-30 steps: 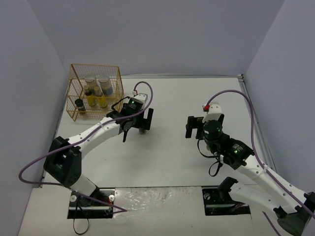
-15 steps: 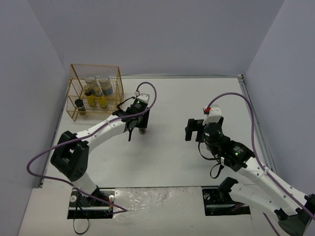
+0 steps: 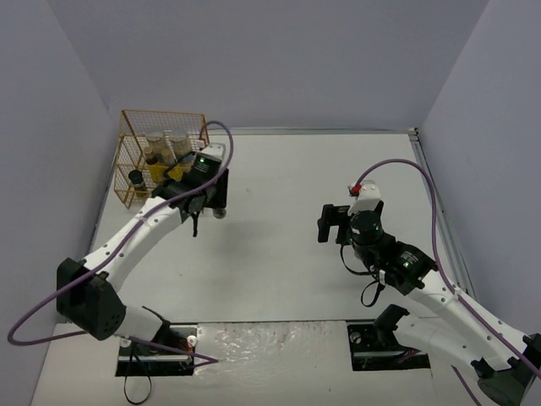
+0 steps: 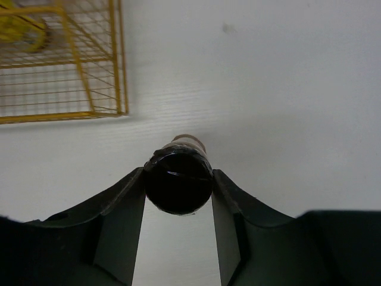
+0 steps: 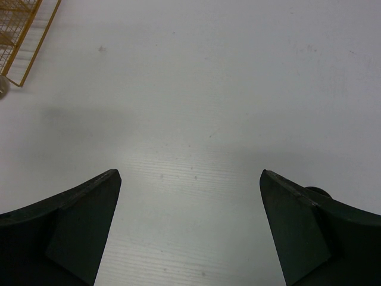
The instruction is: Organize the condiment bottles
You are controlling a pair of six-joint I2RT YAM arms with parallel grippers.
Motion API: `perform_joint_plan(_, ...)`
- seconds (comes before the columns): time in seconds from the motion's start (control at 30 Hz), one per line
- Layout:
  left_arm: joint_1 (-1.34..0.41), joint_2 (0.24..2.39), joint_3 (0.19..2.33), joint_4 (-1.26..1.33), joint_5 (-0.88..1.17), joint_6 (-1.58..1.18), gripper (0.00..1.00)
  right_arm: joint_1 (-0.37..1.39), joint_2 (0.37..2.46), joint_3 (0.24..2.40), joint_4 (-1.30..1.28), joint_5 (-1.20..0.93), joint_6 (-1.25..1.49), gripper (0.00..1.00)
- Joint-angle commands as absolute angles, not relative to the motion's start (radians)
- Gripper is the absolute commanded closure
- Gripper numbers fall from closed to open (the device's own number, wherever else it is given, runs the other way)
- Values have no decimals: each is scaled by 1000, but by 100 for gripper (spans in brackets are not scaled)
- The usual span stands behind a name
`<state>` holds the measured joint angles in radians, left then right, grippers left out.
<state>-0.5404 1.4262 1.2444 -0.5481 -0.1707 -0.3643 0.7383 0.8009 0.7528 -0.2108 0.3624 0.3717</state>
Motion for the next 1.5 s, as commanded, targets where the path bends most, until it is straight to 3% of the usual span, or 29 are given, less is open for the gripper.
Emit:
perform_joint_plan(0.0,-353,1307,1372,-637,-172,-291,100,730,794,756,-166,369,385,0)
perform_joint_plan(0.27,-89,1325,1493,-608,-104,-245,100,730,816,766,-166,364,390,0)
perform_joint_plan(0.53,27,1460,1540,-494,-94,-274,100,730,812,769,-167,356,388,0)
perform_joint_plan(1.27,32,1701,1479,-406,-143,-296,94,730,752,721,-179,373,414,0)
perform_joint_plan(1.37,33,1713,1472,-402,-142,-296,87,730,745,714,-178,377,417,0)
perform_joint_plan(1.47,32,1718,1474,-412,-138,-298,73,730,744,715,-182,380,425,0)
